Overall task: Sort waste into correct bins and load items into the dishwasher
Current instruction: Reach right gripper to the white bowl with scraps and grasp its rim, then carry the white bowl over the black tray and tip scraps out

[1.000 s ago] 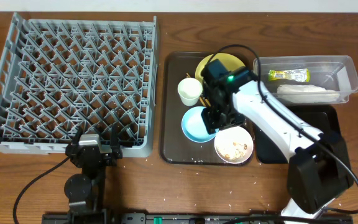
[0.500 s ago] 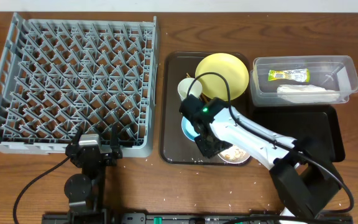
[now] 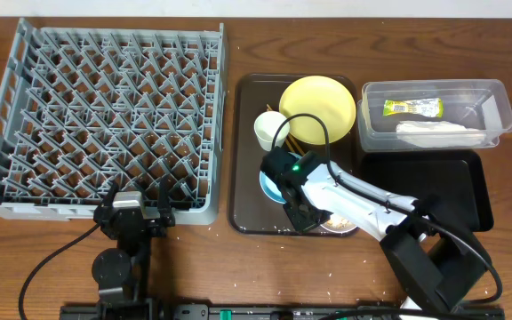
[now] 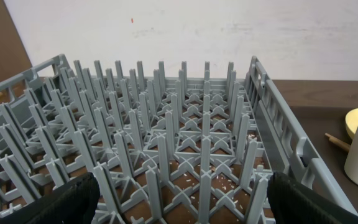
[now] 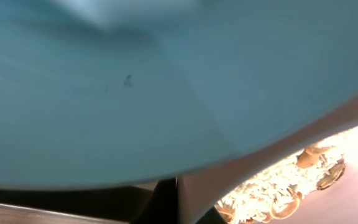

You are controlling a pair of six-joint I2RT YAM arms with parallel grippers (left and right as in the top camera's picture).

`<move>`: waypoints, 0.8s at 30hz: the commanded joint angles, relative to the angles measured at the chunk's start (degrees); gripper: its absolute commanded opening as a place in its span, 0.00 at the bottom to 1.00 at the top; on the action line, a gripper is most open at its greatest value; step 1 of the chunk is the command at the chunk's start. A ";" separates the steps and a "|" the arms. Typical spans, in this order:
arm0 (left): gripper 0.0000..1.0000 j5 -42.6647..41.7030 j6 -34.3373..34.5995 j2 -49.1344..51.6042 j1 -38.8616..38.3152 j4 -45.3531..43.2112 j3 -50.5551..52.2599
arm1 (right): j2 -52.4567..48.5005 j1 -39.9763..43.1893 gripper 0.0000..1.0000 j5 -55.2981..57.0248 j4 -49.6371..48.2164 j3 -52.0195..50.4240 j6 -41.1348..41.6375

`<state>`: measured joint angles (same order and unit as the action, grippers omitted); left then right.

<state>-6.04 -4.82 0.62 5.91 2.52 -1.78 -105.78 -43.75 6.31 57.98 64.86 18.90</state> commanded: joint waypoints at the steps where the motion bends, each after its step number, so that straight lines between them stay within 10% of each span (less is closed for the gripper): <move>1: 0.87 -0.42 -0.72 -0.35 0.24 0.96 1.55 | 1.20 -0.31 0.01 1.38 1.70 3.63 0.35; 12: 0.87 -0.42 -0.72 -0.35 0.24 0.96 1.55 | 15.63 8.28 0.01 -6.34 4.81 8.13 -0.20; 24: 0.87 -0.42 -0.72 -0.35 0.24 0.96 1.55 | 30.99 37.66 0.01 -32.02 -4.57 -6.23 -12.00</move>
<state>-6.04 -4.82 0.62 5.91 2.52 -1.78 -76.71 -11.73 -13.82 54.78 61.98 12.67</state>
